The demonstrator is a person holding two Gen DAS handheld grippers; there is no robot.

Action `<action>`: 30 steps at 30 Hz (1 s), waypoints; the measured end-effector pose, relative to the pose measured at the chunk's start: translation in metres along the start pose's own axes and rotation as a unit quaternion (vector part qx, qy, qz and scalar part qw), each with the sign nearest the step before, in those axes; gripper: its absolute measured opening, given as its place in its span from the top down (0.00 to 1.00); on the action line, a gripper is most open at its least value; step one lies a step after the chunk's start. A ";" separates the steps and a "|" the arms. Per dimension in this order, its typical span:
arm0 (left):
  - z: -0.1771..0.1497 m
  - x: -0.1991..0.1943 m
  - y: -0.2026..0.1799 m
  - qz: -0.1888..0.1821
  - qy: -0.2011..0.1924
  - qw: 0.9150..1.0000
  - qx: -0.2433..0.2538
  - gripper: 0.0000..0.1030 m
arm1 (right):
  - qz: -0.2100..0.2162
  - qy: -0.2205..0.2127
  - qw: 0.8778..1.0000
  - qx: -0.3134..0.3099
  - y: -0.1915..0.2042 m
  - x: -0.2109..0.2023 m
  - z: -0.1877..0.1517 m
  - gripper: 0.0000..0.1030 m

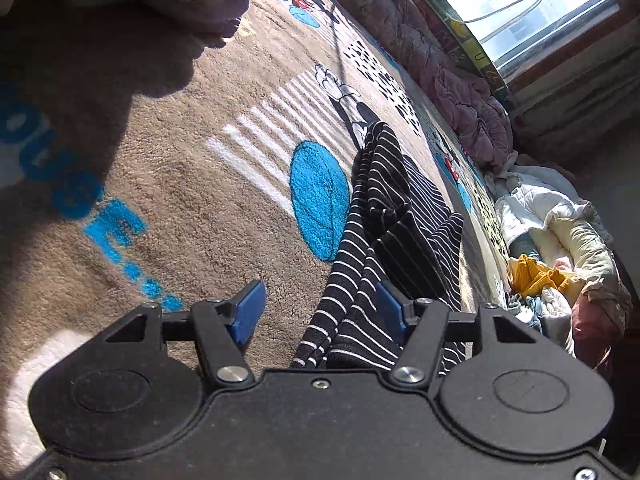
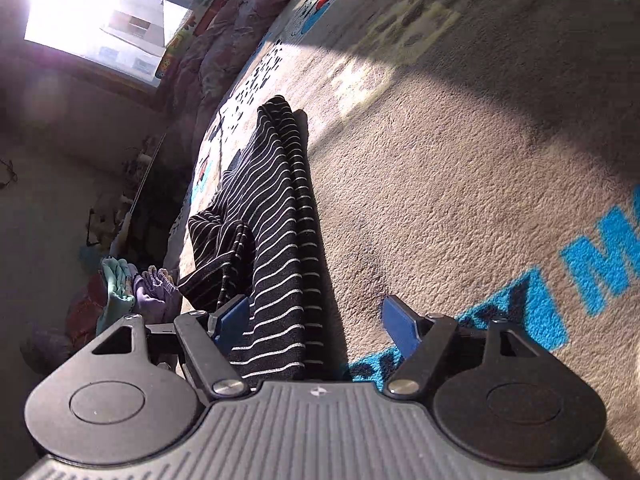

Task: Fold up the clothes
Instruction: 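Lay the striped pants flat on the rug and open both tools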

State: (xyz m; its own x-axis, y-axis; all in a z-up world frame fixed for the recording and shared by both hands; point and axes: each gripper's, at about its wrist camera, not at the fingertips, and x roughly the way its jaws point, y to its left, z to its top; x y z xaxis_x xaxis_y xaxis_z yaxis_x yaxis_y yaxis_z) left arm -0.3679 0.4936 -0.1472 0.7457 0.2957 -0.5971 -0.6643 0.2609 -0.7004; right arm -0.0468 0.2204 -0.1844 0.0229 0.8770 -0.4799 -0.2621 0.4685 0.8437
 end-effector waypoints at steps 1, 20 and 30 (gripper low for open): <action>-0.009 -0.004 0.004 -0.003 0.000 1.000 -0.012 0.42 | 0.011 0.002 1.000 0.017 -0.004 -0.005 -0.011 0.29; -0.070 0.012 -0.025 -0.005 -0.028 0.999 -0.039 0.88 | 0.034 -0.038 0.997 0.063 0.013 0.018 -0.038 0.80; -0.106 -0.011 -0.060 -0.031 -0.011 0.999 0.024 0.90 | 0.000 -0.079 0.996 -0.031 0.014 -0.066 -0.018 0.82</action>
State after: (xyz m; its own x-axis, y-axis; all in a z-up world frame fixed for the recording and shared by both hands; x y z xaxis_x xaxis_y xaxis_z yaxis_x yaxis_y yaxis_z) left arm -0.3308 0.3774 -0.1407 0.7839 0.2976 -0.5449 -0.6197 0.3227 -0.7154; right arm -0.0690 0.1675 -0.1453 0.1724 0.8850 -0.4325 -0.3214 0.4656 0.8246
